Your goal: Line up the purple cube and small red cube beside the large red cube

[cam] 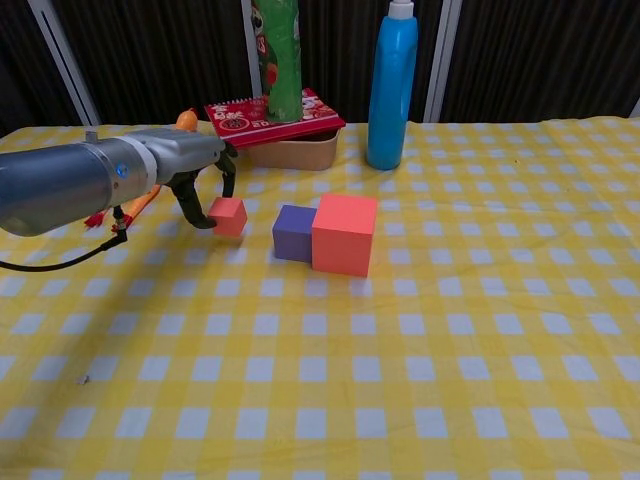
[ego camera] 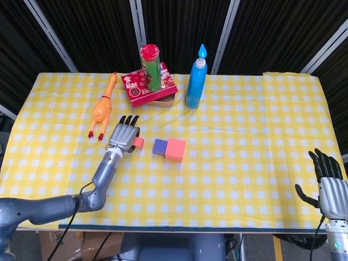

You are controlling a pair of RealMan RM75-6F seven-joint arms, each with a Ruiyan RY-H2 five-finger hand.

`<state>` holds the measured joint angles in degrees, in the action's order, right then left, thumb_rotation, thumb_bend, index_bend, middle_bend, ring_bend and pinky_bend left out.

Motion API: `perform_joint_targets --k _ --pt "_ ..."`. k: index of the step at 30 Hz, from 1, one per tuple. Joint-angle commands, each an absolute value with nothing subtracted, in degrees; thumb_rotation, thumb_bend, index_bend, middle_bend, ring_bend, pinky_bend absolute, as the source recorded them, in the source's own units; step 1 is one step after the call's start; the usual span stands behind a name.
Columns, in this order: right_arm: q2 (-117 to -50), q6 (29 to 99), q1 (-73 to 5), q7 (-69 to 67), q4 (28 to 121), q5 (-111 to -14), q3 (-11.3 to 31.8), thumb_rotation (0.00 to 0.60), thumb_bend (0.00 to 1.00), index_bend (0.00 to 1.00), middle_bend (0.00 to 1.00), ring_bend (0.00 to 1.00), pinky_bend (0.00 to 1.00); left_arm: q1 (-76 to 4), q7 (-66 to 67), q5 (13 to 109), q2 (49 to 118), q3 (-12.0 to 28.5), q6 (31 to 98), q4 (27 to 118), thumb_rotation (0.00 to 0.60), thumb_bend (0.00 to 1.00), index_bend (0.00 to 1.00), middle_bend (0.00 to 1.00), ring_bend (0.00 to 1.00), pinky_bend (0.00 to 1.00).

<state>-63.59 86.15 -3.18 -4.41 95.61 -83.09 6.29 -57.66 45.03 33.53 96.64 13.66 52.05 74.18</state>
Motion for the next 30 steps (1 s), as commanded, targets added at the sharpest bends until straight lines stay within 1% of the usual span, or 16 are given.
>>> perform_joint_targets --k 1,17,30 --pt "-63.56 86.18 -3.17 -4.47 95.61 -83.11 6.30 0.600 0.37 0.00 0.00 0.00 0.04 -58.51 45.37 32.80 97.63 13.75 51.82 73.03 0.600 0.38 0.47 0.00 0.00 0.04" --pt "-63.61 86.28 -3.11 -4.37 95.63 -83.18 6.21 0.600 0.37 0.00 0.00 0.00 0.04 -60.57 45.25 30.02 100.56 14.00 51.24 70.05 0.600 0.38 0.47 0.00 0.00 0.04" --pt "-63.47 86.20 -3.06 -4.50 95.73 -83.16 6.15 0.600 0.37 0.00 0.00 0.00 0.04 -61.78 44.21 30.45 103.72 14.66 51.67 66.83 0.600 0.38 0.46 0.00 0.00 0.04"
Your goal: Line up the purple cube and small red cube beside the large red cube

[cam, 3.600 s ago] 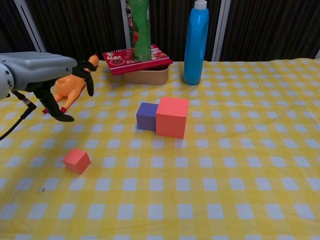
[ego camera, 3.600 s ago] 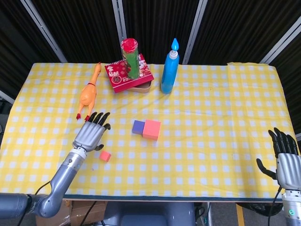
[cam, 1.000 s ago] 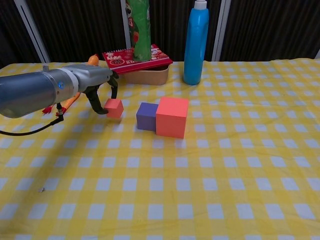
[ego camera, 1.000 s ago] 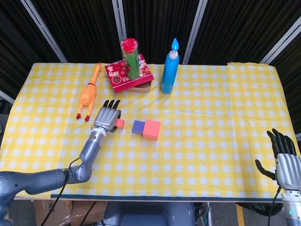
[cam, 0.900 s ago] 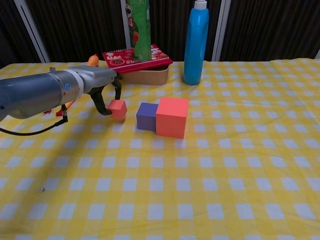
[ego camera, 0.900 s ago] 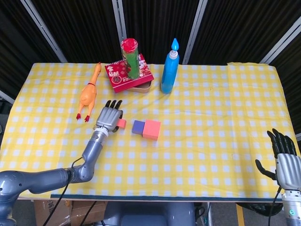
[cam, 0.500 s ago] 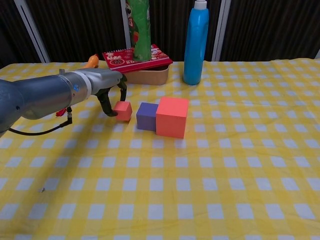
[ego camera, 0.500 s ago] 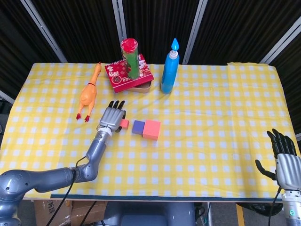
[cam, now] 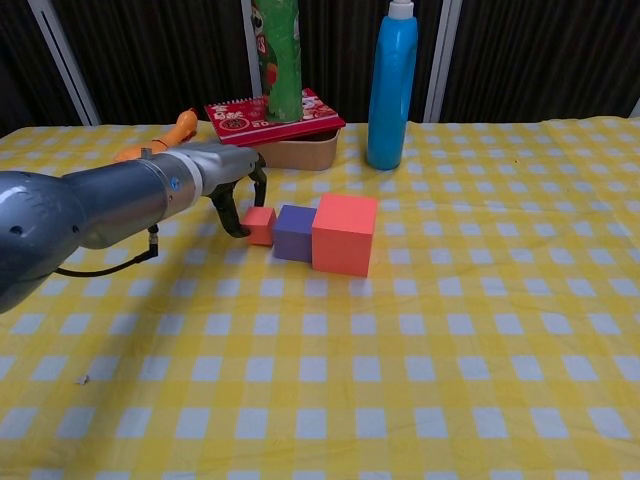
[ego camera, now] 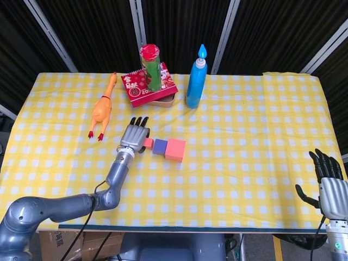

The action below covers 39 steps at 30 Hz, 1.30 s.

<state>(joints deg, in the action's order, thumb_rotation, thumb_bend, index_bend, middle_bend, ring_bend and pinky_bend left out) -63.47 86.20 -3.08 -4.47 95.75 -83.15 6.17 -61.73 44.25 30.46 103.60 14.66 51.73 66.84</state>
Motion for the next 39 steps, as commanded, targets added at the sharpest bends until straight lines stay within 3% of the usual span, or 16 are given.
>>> perform_joint_targets --k 1,20,28,39 --pt "-63.48 86.22 -3.06 -4.54 95.71 -83.17 6.15 0.600 0.37 0.00 0.00 0.00 0.04 -61.83 44.16 30.42 103.81 14.67 51.55 66.82 0.600 0.38 0.46 0.00 0.00 0.04" --pt "-63.47 86.35 -3.02 -4.53 95.67 -83.37 6.08 0.600 0.37 0.00 0.00 0.00 0.04 -62.09 44.56 29.44 104.06 14.65 51.94 67.81 0.600 0.29 0.39 0.00 0.00 0.04" --pt "-63.49 86.54 -2.94 -4.59 95.60 -83.47 6.07 0.600 0.37 0.00 0.00 0.00 0.04 -60.73 44.38 29.56 101.53 13.97 53.34 72.04 0.600 0.27 0.28 0.00 0.00 0.03" --pt "-63.66 86.71 -2.91 -4.24 95.62 -83.63 6.03 0.600 0.37 0.00 0.00 0.00 0.04 -59.93 49.98 24.43 96.66 11.25 55.48 77.73 0.600 0.46 0.25 0.00 0.00 0.03"
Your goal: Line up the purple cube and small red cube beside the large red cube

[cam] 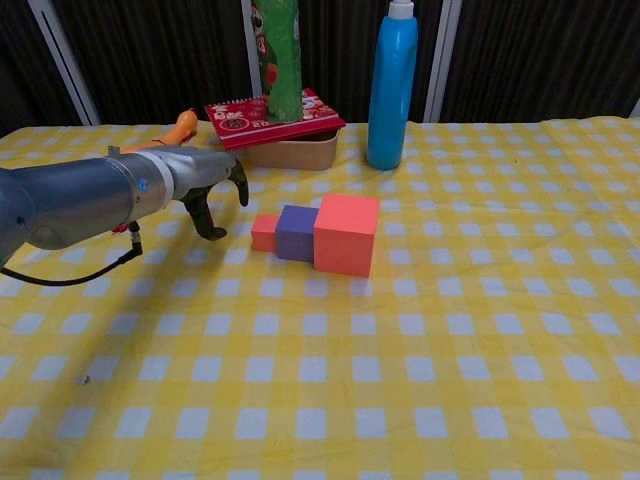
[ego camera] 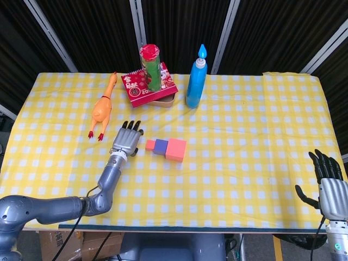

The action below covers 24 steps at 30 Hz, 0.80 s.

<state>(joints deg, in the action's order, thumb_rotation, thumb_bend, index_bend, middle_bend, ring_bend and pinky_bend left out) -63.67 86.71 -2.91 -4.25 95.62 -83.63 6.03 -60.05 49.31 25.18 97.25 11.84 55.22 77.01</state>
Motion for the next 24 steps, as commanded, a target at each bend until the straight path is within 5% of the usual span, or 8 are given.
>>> perform_joint_targets --k 1,24 --pt "-63.65 86.70 -2.92 -4.24 95.64 -83.63 6.04 0.600 0.37 0.00 0.00 0.00 0.04 -59.96 50.43 24.05 96.54 10.93 55.51 77.97 0.600 0.47 0.25 0.00 0.00 0.03" --pt "-63.62 86.81 -2.88 -4.41 95.55 -83.88 5.97 0.600 0.37 0.00 0.00 0.00 0.04 -61.62 49.94 24.61 99.51 10.47 55.09 78.20 0.600 0.48 0.25 0.00 0.00 0.03"
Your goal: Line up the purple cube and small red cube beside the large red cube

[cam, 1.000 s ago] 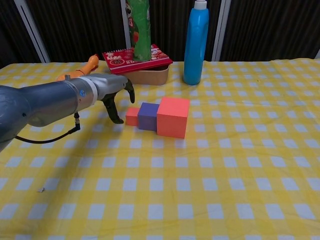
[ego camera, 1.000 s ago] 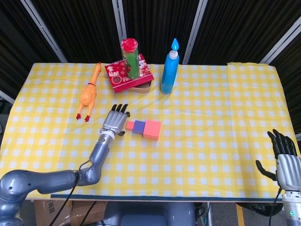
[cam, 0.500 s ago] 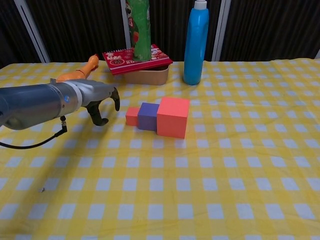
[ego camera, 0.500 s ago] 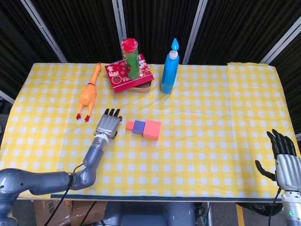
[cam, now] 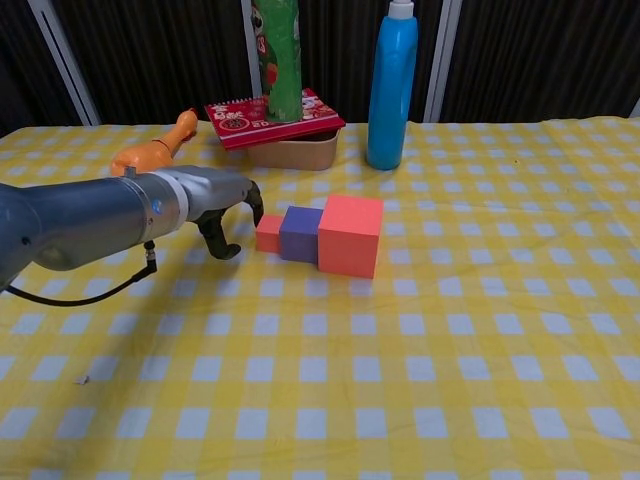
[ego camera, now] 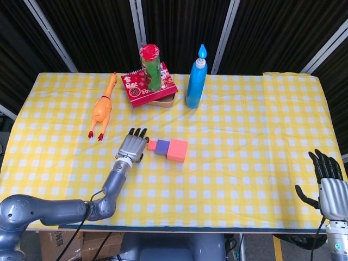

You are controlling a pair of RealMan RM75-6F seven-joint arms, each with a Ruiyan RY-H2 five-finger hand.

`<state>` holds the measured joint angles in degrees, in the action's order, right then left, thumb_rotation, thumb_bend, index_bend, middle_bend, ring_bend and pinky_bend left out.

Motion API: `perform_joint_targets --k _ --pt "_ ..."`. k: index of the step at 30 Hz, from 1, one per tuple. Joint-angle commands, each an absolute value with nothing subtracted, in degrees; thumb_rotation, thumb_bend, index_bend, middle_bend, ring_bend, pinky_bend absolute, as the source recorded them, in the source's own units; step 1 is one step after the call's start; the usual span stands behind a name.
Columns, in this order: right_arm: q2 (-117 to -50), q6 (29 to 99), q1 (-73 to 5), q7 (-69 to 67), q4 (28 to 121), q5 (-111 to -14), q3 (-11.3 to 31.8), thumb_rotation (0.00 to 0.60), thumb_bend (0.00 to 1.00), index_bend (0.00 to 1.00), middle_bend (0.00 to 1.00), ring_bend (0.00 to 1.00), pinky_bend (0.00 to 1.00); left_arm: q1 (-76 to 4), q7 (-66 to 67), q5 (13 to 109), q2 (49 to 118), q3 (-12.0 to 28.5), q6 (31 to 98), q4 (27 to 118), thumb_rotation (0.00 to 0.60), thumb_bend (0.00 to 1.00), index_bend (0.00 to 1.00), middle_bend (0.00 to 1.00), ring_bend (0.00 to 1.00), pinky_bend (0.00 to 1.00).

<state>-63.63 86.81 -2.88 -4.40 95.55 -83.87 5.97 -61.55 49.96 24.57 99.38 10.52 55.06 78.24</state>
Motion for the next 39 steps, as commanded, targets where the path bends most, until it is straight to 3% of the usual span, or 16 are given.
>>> perform_joint_targets --k 1,7,13,18,27,34,39 --pt "-63.63 86.79 -2.89 -4.42 95.55 -83.90 5.95 0.600 0.37 0.00 0.00 0.00 0.04 -61.63 49.89 24.64 99.62 10.44 55.13 78.17 0.600 0.48 0.25 0.00 0.00 0.03" --pt "-63.53 86.70 -2.85 -4.55 95.62 -83.88 5.87 0.600 0.37 0.00 0.00 0.00 0.04 -61.27 49.07 25.63 99.12 10.39 55.97 79.27 0.600 0.48 0.25 0.00 0.00 0.03" --pt "-63.45 86.68 -2.86 -4.59 95.51 -83.90 5.87 0.600 0.37 0.00 0.00 0.00 0.04 -58.10 46.64 26.82 93.81 9.56 58.73 84.91 0.600 0.47 0.25 0.00 0.00 0.03" --pt "-63.56 86.80 -2.88 -4.23 95.26 -84.03 5.87 0.600 0.37 0.00 0.00 0.00 0.04 -52.39 40.61 31.50 86.78 8.06 62.93 91.68 0.600 0.37 0.24 0.00 0.00 0.03" --pt "-63.88 87.27 -2.84 -2.41 94.93 -83.72 6.15 0.600 0.37 0.00 0.00 0.00 0.04 -38.65 25.38 52.01 73.93 1.37 74.22 100.89 0.600 0.26 0.13 0.00 0.00 0.03" --pt "-64.60 87.91 -2.97 0.49 94.39 -84.37 6.11 0.600 0.37 0.00 0.00 0.00 0.04 -28.13 17.21 69.30 68.94 -6.28 86.46 99.49 0.600 0.20 0.00 0.00 0.00 0.03" --pt "-65.36 88.25 -2.95 3.49 93.90 -84.66 5.86 0.600 0.37 0.00 0.00 0.00 0.04 -20.52 10.81 78.79 66.24 -10.75 94.39 97.42 0.600 0.19 0.00 0.00 0.00 0.03"
